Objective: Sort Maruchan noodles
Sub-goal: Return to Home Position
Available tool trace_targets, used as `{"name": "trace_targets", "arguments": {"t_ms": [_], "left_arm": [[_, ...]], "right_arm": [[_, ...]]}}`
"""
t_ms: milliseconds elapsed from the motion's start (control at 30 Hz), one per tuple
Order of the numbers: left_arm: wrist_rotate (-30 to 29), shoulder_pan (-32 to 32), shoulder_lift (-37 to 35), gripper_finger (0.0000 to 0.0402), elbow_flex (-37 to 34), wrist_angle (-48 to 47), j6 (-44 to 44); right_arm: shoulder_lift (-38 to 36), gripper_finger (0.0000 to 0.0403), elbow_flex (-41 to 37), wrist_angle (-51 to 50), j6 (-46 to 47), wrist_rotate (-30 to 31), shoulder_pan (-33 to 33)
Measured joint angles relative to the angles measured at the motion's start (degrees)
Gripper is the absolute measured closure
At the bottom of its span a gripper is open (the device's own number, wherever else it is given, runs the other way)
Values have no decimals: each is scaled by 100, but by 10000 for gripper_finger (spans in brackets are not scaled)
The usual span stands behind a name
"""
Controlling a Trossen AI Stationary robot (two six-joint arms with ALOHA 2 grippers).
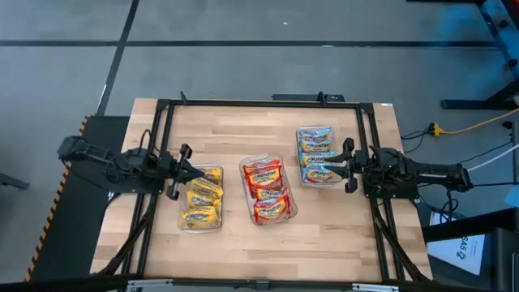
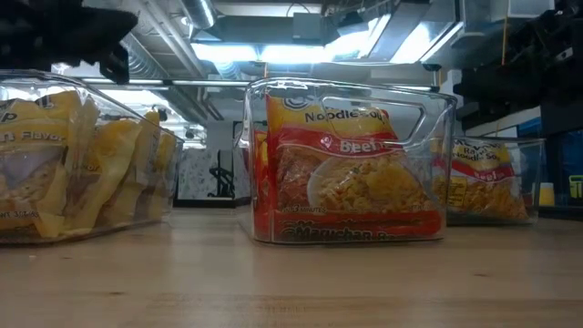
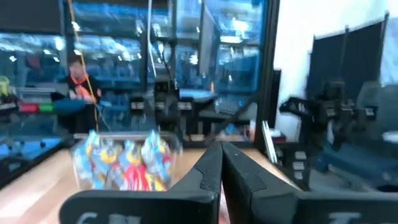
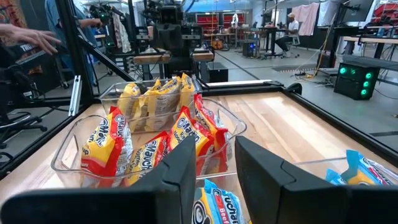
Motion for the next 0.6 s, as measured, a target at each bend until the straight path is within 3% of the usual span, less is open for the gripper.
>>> {"name": "trace_targets", "arguments": {"t_ms": [300, 433, 600], "left_arm": [[506, 680, -1506, 399, -24, -2205, -474], [762, 787, -1513, 399, -24, -2702, -547], [596, 789, -1513, 399, -22, -2716, -617]], "right_arm": [[0, 292, 0, -8, 0, 0, 0], [0, 292, 0, -7, 0, 0, 0], [0, 292, 0, -8, 0, 0, 0]]}}
